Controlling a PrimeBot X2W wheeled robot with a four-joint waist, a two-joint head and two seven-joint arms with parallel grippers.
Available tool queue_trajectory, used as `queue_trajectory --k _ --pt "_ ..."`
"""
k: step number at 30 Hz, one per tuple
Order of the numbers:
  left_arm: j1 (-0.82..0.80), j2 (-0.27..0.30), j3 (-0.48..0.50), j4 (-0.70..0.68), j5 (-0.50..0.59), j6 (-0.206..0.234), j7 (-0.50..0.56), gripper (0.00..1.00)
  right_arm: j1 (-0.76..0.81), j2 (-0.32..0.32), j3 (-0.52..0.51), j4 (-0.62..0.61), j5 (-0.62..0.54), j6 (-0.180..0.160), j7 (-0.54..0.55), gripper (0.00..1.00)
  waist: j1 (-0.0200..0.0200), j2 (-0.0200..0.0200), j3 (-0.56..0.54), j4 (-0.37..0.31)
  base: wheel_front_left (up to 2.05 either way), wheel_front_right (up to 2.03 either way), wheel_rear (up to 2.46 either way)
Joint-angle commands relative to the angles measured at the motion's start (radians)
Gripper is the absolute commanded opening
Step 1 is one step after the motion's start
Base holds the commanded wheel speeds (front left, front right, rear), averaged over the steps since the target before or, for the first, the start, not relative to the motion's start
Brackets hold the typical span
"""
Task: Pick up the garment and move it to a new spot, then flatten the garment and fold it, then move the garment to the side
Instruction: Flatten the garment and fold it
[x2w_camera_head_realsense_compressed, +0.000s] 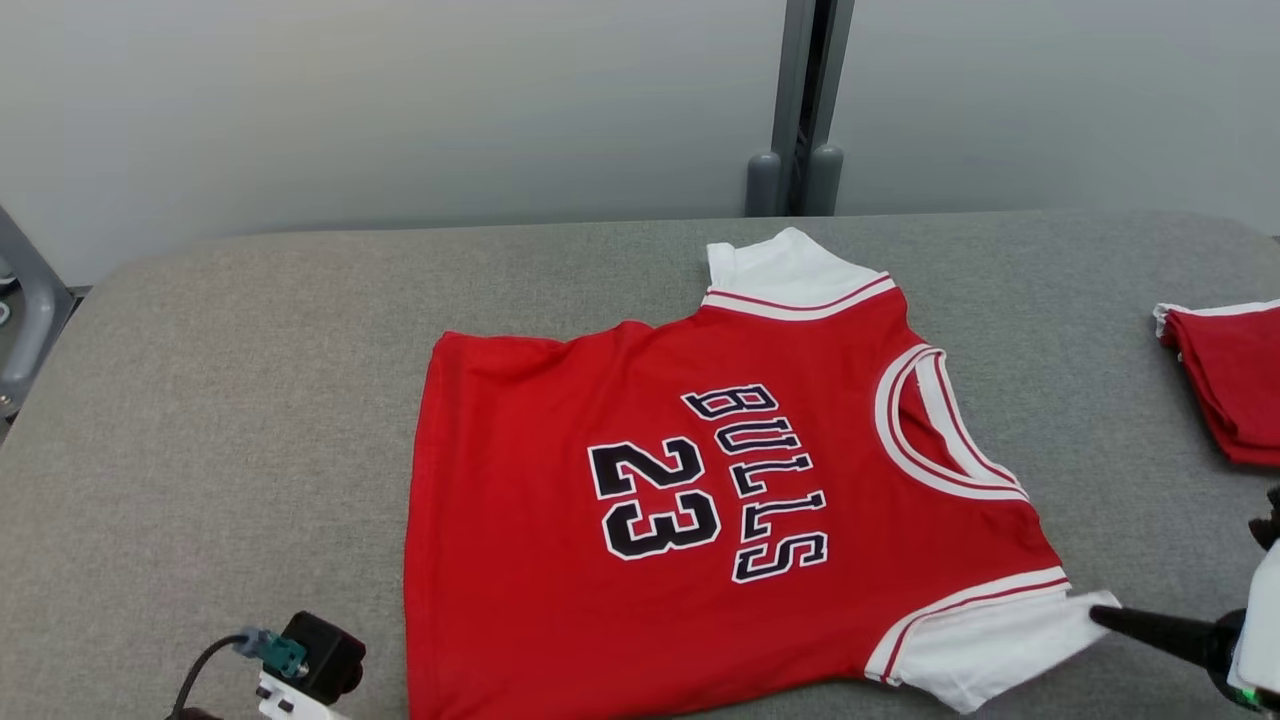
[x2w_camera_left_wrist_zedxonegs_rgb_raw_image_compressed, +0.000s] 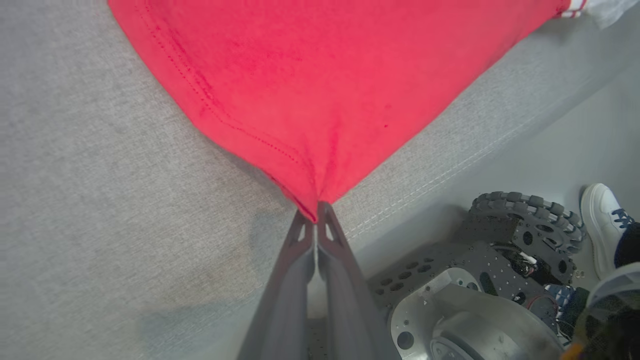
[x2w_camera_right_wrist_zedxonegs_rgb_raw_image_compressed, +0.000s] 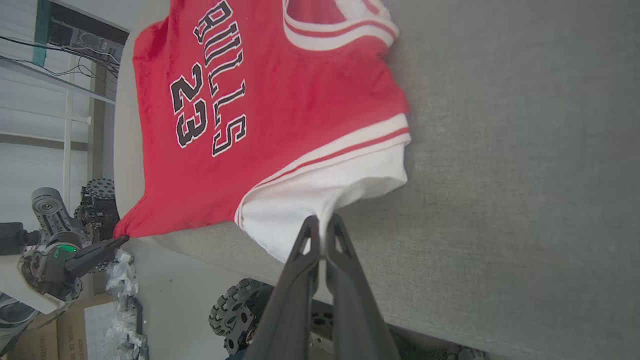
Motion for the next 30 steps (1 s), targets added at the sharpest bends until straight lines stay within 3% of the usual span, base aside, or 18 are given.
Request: queue_trajectory --k 1,6,17,24,30 --pt "-0.024 0.015 0.011 -0.014 -0.01 0.006 0.018 0.0 -0.029 -0.004 -0.007 -0.009 -0.015 0.0 -0.009 0.0 0.0 -0.0001 0.022 0.009 0.0 0.0 0.0" --pt "-0.081 0.029 0.033 -0.049 -0.041 0.003 0.078 0.0 -0.128 0.015 -0.028 -0.011 -0.05 0.0 -0.001 0.0 0.0 -0.0001 0.072 0.024 0.0 0.0 0.0" --pt "-0.177 -0.028 0.109 -0.016 -0.206 -0.01 0.176 0.0 -0.333 0.11 -0.049 0.084 -0.164 0.0 0.015 0.0 0.0 -0.0001 0.151 0.054 0.0 0.0 0.0" --pt "-0.179 -0.068 0.173 -0.006 -0.421 -0.028 0.26 0.0 -0.404 0.185 -0.061 0.146 -0.234 0.0 -0.019 0.0 0.0 -0.0001 0.174 0.066 0.0 0.0 0.0" --pt "-0.194 -0.086 0.234 0.014 -0.567 0.01 0.312 0.0 -0.428 0.219 -0.07 0.15 -0.267 0.0 -0.056 0.0 0.0 -0.0001 0.19 0.07 0.0 0.0 0.0"
